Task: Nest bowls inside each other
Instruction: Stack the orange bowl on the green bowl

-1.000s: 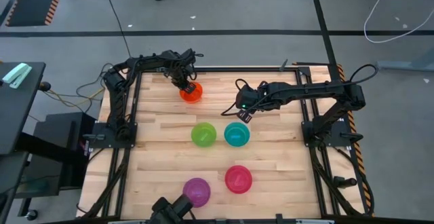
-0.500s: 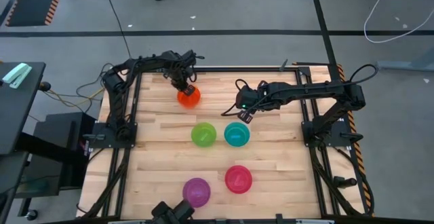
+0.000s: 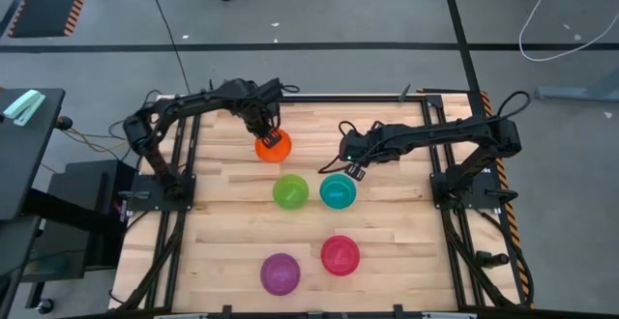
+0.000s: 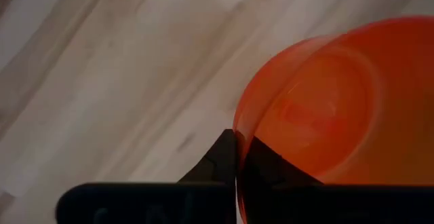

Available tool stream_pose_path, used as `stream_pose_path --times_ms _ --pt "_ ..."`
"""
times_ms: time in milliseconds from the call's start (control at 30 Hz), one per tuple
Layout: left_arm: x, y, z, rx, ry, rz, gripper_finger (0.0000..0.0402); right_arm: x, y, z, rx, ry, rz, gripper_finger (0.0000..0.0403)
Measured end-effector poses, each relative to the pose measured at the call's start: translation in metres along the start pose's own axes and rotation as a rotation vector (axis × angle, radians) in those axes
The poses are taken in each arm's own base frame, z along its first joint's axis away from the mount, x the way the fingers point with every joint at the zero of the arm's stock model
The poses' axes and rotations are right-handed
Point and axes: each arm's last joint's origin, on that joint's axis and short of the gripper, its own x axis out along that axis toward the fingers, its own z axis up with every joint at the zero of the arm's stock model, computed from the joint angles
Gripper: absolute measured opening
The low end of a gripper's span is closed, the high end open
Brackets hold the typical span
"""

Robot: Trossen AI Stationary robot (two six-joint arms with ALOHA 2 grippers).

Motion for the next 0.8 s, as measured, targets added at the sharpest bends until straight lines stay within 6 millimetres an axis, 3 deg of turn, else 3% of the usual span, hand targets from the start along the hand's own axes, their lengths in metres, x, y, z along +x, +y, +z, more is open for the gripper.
stream_pose_path --times_ms 200,367,533,800 --pt "-0.003 -0.044 -0.012 0.015 0.002 -0.034 0.0009 0.013 0.006 -0.018 -0.056 0.050 -0.010 0.0111" --pt "-0.002 -0.082 -0.019 0.036 -0.044 -0.079 0.0010 0.013 0.006 -0.028 -0.067 0.020 0.007 0.0111" --pt "-0.002 -0.104 -0.029 0.028 -0.043 -0.100 0.0008 -0.003 -0.004 -0.046 -0.037 -0.089 0.086 0.0111" --pt "-0.003 -0.125 -0.036 -0.040 -0.066 -0.135 0.0008 -0.033 -0.031 -0.080 0.057 -0.317 0.244 0.0111"
